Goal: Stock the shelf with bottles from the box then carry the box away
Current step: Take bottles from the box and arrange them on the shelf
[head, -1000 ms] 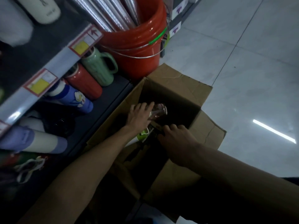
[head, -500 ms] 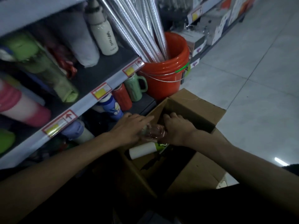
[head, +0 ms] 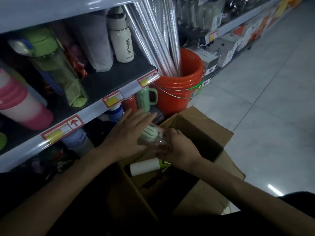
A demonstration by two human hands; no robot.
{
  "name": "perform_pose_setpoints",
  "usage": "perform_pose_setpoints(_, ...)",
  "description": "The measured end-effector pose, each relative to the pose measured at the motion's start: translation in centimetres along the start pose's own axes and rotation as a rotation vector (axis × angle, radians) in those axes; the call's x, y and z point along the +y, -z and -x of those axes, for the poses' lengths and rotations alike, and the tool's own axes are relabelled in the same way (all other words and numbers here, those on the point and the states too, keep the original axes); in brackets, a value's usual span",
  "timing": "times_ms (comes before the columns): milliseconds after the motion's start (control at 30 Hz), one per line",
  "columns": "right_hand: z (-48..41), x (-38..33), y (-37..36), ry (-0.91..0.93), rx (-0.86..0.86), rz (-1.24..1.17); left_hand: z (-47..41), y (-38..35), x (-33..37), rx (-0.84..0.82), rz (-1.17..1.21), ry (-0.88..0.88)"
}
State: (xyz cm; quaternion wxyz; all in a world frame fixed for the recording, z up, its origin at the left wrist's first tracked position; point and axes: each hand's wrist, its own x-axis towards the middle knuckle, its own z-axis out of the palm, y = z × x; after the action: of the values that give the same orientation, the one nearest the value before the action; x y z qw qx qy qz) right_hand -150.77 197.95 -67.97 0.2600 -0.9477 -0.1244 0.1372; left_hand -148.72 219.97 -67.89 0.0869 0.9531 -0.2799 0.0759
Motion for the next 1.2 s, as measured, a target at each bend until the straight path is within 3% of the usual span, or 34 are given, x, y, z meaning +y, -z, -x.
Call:
perform_pose_setpoints(100,-0.2,0.5,0.1,-0.034,0.078,-0.106,0.2,0.5,-1.1,0.190,0.237,0.165)
perform_pose_setpoints(200,-0.4,1.0,0.2,-0.058,0.134,-0.231,-0.1,1.4,-0.6,0.350,0.828,0.538)
perform_pose_setpoints(300,-0.7,1.0,0.1,-0.069,0.136,-0.396,-0.4,1.6,0.0,0.353,1.325,0.981)
perform_pose_setpoints(367,-0.8,0.6,-0.1,-0.069,0.119,-0.480,-0.4,1.8,0.1,0.325,1.659,1.153)
perform_pose_setpoints(433,-0.8,0.0,-0.4,-0.052,0.142,-0.514,-0.6,2.0,0.5,0.327,1.817,1.112)
perform_pose_setpoints(533,-0.5,-0.9,-1.4,-0.007,0.242,-0.443,-1.3,2.3,1.5,0.340,1.852,0.999)
perform_pose_setpoints(667,-0.1,-2.3,-2.2,0.013,0.337,-0.331,-1.7,2.8,2.0,0.290,1.921,1.033)
perform_pose_setpoints(933,0.7,-4.1,-1.7,0.247,0.294,-0.175,-1.5,2.8,1.8,0.388,1.902,1.073)
perform_pose_setpoints(1100,1.1,-4.6,-0.8,0.410,0.311,-0.250,-1.4,3.8,0.8,0.475,1.905,0.985)
perform_pose_setpoints(1200,1.2,-5.0,-0.2,0.416,0.370,-0.372,-1.4,4.6,0.7,0.525,2.015,0.892)
